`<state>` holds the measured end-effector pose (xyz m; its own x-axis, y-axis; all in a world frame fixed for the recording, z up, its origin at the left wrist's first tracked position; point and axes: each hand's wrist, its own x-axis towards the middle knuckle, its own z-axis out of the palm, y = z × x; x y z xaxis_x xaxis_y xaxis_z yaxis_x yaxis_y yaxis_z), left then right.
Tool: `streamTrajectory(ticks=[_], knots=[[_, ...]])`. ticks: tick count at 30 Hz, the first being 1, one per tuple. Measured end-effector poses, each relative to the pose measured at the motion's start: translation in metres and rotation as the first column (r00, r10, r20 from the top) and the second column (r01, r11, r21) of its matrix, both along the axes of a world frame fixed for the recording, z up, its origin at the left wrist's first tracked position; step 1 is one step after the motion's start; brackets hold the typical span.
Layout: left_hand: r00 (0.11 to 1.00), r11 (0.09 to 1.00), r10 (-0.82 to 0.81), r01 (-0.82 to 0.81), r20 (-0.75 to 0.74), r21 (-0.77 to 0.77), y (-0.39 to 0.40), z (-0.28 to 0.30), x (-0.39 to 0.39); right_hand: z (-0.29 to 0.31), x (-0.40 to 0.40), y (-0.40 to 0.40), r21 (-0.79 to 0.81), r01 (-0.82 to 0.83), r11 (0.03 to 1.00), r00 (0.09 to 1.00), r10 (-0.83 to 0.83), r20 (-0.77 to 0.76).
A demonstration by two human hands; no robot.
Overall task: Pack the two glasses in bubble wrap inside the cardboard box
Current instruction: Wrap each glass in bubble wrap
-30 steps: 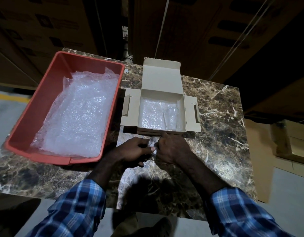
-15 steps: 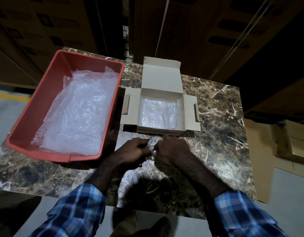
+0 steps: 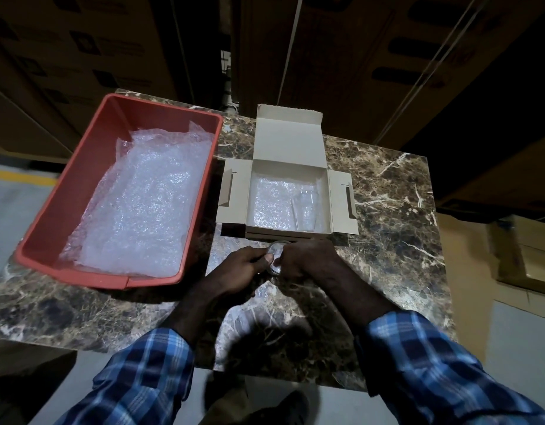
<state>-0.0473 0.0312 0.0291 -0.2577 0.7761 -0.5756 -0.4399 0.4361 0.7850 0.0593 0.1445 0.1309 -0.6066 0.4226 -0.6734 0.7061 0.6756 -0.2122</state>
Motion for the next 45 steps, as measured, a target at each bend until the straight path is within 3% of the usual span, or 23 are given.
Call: streamTrajectory(ticks=[10,14,15,18,21,24,30,35,42,45], knots=[[0.988,0.999,-0.009,0.015,-0.152,0.033,-0.001,-0.003,0.004,-0.007,0.006,-0.009,0.107,-0.099,0.989,0.994,0.092,0.063],[0.976,1.000,-0.001,-0.003,-0.218,-0.019,-0.002,0.010,0.007,-0.010,0.009,-0.007,0.117,-0.115,0.986,0.992,0.120,-0.036],[0.953,0.999,-0.029,0.022,-0.302,-0.029,-0.002,0.012,0.009,-0.014,0.013,-0.006,0.120,-0.096,0.988,0.991,0.106,-0.077],[0.771,0.979,-0.199,0.130,-0.605,-0.156,-0.008,0.020,0.011,-0.021,0.027,-0.003,0.106,0.098,0.990,0.956,-0.063,-0.288],[0.718,0.994,-0.096,0.027,-0.690,-0.110,-0.013,0.026,0.023,-0.023,0.042,-0.002,0.005,0.335,0.942,0.773,-0.272,-0.573],[0.668,0.992,0.023,-0.107,-0.744,-0.065,-0.018,0.033,0.040,-0.021,0.058,-0.007,-0.069,0.357,0.932,0.659,-0.304,-0.688],[0.532,0.975,0.111,-0.222,-0.840,-0.012,-0.030,0.048,0.071,-0.017,0.078,-0.015,-0.144,0.349,0.926,0.609,-0.341,-0.716],[0.385,0.978,0.149,-0.193,-0.911,0.078,-0.041,0.073,0.080,-0.004,0.079,-0.024,-0.119,0.274,0.954,0.592,-0.264,-0.762],[0.195,0.969,0.211,-0.168,-0.958,0.179,-0.064,0.114,0.048,0.024,0.045,-0.044,-0.076,0.148,0.986,0.479,-0.139,-0.867],[0.147,0.974,0.156,-0.188,-0.977,0.127,-0.083,0.124,0.015,0.035,0.019,-0.059,-0.046,0.087,0.995,0.481,-0.082,-0.873]])
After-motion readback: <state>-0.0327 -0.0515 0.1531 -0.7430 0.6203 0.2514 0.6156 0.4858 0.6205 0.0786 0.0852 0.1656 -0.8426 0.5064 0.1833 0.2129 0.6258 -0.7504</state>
